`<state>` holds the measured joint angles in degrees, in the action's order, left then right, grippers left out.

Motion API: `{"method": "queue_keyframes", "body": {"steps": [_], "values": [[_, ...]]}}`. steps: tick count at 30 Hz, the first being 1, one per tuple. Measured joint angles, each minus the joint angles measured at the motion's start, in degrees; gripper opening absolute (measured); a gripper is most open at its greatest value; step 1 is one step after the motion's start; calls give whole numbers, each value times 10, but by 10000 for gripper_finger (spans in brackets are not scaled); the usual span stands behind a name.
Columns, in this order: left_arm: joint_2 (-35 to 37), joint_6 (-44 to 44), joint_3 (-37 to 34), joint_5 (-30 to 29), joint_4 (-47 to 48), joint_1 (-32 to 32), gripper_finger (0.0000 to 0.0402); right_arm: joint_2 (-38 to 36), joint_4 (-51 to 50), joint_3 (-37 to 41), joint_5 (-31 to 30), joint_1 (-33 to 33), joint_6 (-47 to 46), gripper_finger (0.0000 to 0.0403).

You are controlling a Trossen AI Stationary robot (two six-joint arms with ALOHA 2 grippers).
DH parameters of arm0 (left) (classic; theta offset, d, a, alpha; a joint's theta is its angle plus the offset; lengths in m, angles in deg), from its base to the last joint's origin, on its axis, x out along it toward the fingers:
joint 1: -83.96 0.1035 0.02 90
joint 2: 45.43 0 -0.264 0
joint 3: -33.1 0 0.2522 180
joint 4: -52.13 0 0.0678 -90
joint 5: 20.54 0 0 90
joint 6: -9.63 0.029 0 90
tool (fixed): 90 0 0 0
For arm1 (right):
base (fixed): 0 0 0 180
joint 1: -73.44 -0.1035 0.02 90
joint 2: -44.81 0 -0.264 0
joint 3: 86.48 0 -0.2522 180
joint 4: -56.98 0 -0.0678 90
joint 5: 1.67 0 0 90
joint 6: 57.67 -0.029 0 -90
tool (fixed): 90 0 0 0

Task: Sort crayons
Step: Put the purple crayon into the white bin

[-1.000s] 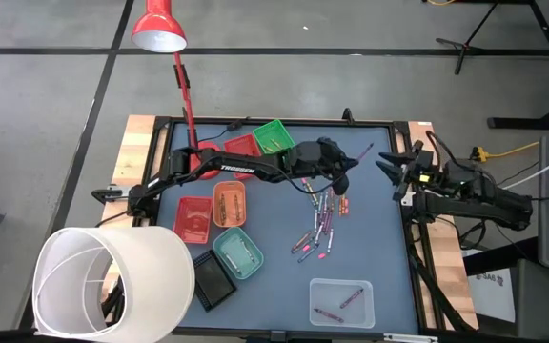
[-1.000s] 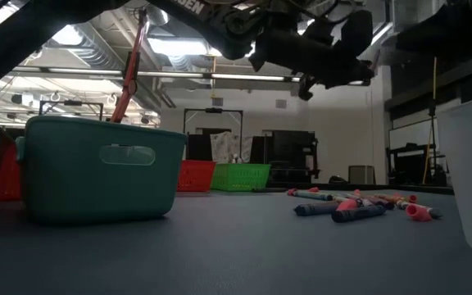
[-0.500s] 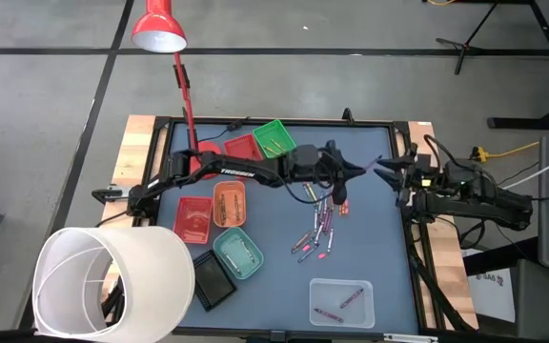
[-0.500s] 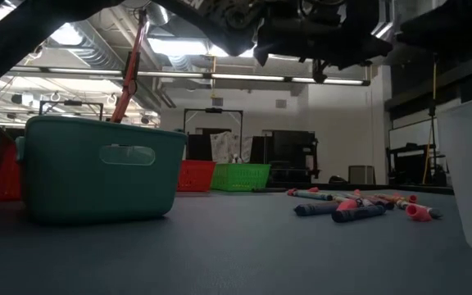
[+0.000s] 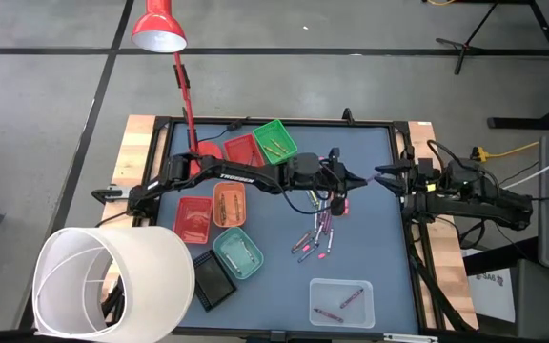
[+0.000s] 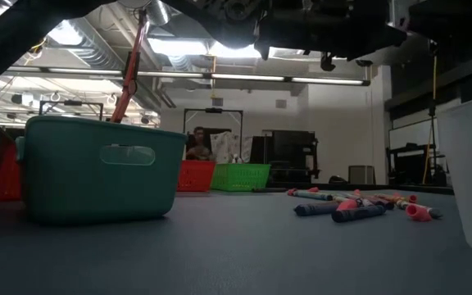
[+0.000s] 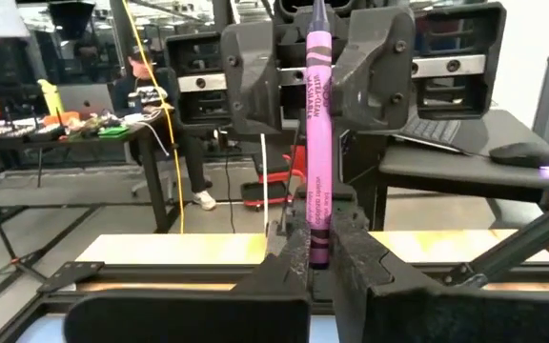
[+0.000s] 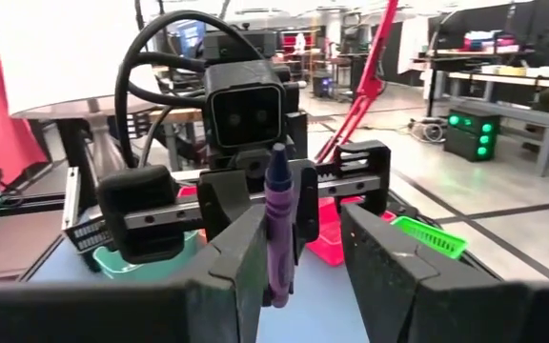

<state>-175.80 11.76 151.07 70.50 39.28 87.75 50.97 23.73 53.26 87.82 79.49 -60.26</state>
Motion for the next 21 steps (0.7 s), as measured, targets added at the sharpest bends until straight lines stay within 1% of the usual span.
{"method": "queue_keyframes", "body": {"steps": [5, 11, 14, 17, 21], "values": [[0, 0, 0, 0, 2, 0, 2, 0, 0, 0, 3, 0, 0, 134], [0, 0, 0, -5, 2, 0, 2, 0, 0, 0, 35, 0, 15, 134], [0, 0, 0, -5, 3, 0, 2, 0, 0, 0, 37, 0, 16, 131], [0, 0, 0, -5, 3, 0, 2, 0, 0, 0, 38, 0, 16, 113], [0, 0, 0, -5, 4, 0, 2, 0, 0, 0, 39, 0, 16, 76]]}}
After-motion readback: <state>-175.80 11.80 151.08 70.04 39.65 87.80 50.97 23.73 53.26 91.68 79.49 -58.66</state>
